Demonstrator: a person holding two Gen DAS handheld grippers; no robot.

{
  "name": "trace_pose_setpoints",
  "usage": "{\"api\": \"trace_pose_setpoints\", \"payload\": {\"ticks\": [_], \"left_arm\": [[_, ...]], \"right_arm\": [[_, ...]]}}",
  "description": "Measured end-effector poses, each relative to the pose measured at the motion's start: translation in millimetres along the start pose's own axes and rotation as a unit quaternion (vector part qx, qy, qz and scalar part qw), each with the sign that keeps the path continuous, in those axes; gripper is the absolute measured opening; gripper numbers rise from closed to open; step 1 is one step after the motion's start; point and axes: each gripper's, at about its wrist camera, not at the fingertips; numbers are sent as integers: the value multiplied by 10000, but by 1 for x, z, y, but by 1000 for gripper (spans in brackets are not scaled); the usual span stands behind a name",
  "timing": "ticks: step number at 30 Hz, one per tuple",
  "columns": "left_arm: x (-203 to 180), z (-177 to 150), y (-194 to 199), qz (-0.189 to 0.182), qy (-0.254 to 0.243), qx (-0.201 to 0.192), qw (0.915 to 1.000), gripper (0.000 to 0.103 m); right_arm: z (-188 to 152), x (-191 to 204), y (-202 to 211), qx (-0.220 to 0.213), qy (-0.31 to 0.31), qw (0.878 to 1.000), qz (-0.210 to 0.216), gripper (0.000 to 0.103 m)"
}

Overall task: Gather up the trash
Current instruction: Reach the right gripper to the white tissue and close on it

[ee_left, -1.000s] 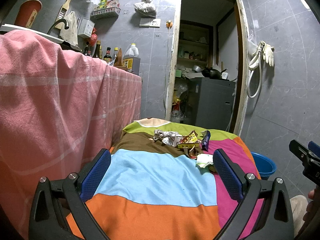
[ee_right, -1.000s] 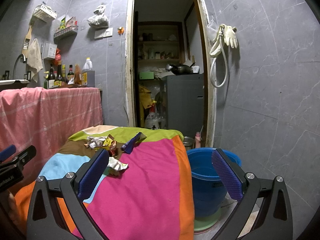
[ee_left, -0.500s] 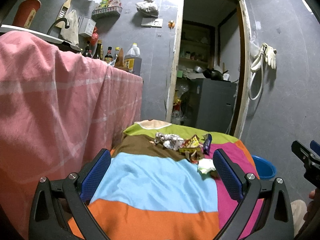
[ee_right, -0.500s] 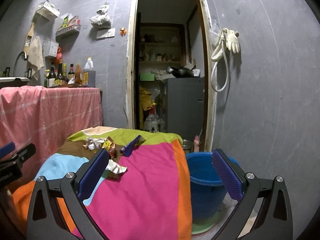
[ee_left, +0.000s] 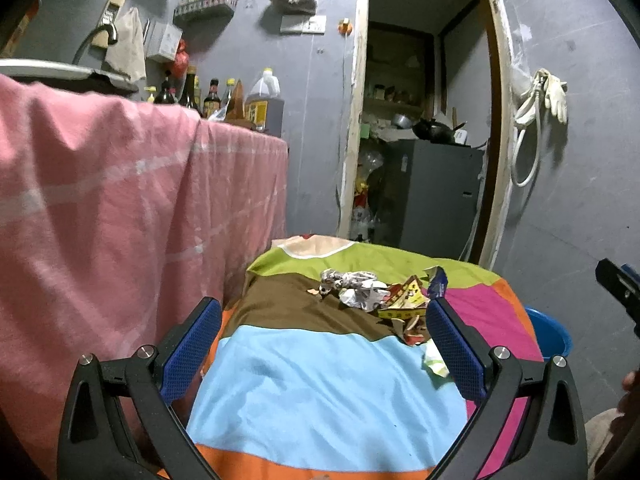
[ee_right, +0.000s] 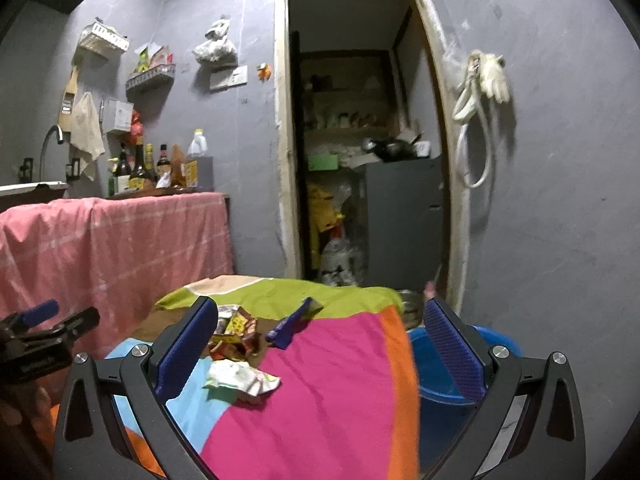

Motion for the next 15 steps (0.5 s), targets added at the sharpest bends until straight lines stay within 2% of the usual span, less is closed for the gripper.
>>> {"api": "trace_pose_setpoints", "payload": {"ticks": [3,8,15], "left_arm": [[9,3,-9,29,89,-1,10000,100],[20,8,-26,55,157,16,9999,100],[28,4,-53,-193,266,459,9984,99]], "right_arm": [[-4,8,-15,128,27,9997,193,103],[-15,21,-43,582,130,9970,494,103],[-30,36,-77,1186,420,9879,908,103]]}}
Point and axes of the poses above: each gripper's, at about its wrist camera, not at the fingertips, and y roughly against the way its jaws point, x to its left, z to its top, and after that the axes turned 8 degrees about -z, right-handed
